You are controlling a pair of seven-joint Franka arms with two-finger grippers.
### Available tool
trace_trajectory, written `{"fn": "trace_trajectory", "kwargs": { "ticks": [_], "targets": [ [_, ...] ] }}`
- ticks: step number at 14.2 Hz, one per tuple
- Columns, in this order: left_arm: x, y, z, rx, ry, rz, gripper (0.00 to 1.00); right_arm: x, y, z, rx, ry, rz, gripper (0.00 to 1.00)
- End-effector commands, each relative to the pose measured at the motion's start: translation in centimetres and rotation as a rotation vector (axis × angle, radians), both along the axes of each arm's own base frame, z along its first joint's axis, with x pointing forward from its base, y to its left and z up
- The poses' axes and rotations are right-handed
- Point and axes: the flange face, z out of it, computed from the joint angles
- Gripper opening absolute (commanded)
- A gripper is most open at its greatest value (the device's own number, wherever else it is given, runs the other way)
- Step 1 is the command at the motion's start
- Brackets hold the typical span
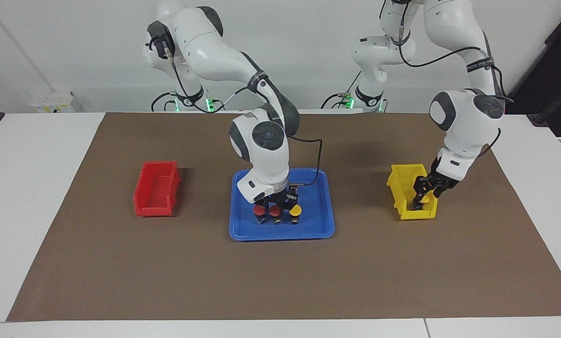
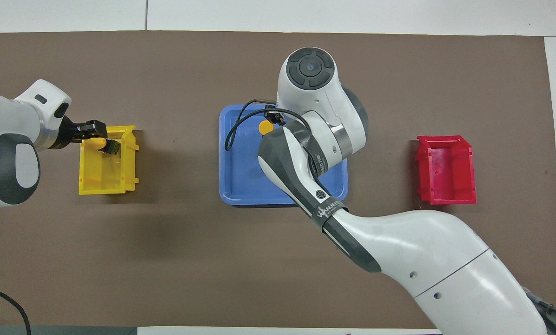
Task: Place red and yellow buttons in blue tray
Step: 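Grasp the second yellow button with the left gripper while the right gripper withdraws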
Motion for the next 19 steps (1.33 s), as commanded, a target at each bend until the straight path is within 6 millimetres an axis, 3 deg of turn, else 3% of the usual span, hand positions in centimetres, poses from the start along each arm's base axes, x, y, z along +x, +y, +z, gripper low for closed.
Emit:
{"fn": "trace_trajectory", "kwargs": {
  "ticks": [1, 4, 5, 7, 10, 11, 12, 14, 15, 16, 18, 19],
  "targets": [
    [0.0, -0.2, -0.7, -0.001, -0.008, 0.02, 0.66, -0.3, -0.2, 1.1, -0.009, 0.01, -0.004, 0.46],
    [0.1, -0.2, -1.0, 0.0, -0.009, 0.02, 0.58, 0.3, -1.0, 3.9, -0.018, 0.024, -0.008, 0.46],
    [0.1, -0.2, -1.2, 0.001, -0.006, 0.02, 0.52, 0.6, -1.7, 5.5, -0.017, 0.02, -0.013, 0.46],
    [0.1, -0.2, -1.2, -0.001, -0.005, 0.021, 0.5, 1.1, -4.4, 9.0, -0.013, 0.003, 0.004, 0.46],
    [0.1, -0.3, -1.2, 0.0, -0.006, 0.019, 0.5, 1.6, -10.9, 14.8, -0.005, -0.03, 0.026, 0.5],
    [0.1, -0.2, -1.3, 0.001, -0.005, 0.02, 0.5, 1.6, -13.9, 16.1, -0.017, -0.008, 0.051, 0.59],
    [0.2, -0.2, -1.6, 0.001, 0.0, 0.021, 0.5, 1.4, -16.6, 17.3, -0.023, 0.011, 0.071, 0.75],
    [0.2, -0.2, -1.6, 0.001, -0.005, 0.024, 0.47, 0.7, -20.9, 19.1, -0.032, 0.041, 0.12, 0.91],
    [0.2, -0.2, -1.7, 0.001, -0.003, 0.024, 0.4, 0.3, -22.3, 19.8, -0.036, 0.058, 0.145, 1.0],
    [0.2, -0.2, -1.7, 0.001, -0.003, 0.024, 0.34, -0.2, -24.2, 20.6, -0.036, 0.063, 0.157, 1.0],
    [0.4, -0.3, -1.2, 0.001, 0.003, 0.02, 0.1, -1.4, -27.3, 22.4, -0.036, 0.061, 0.202, 1.0],
    [0.9, -1.1, 0.2, 0.0, 0.014, 0.011, 0.03, -2.3, -28.9, 23.1, -0.035, 0.073, 0.214, 1.0]
  ]
}}
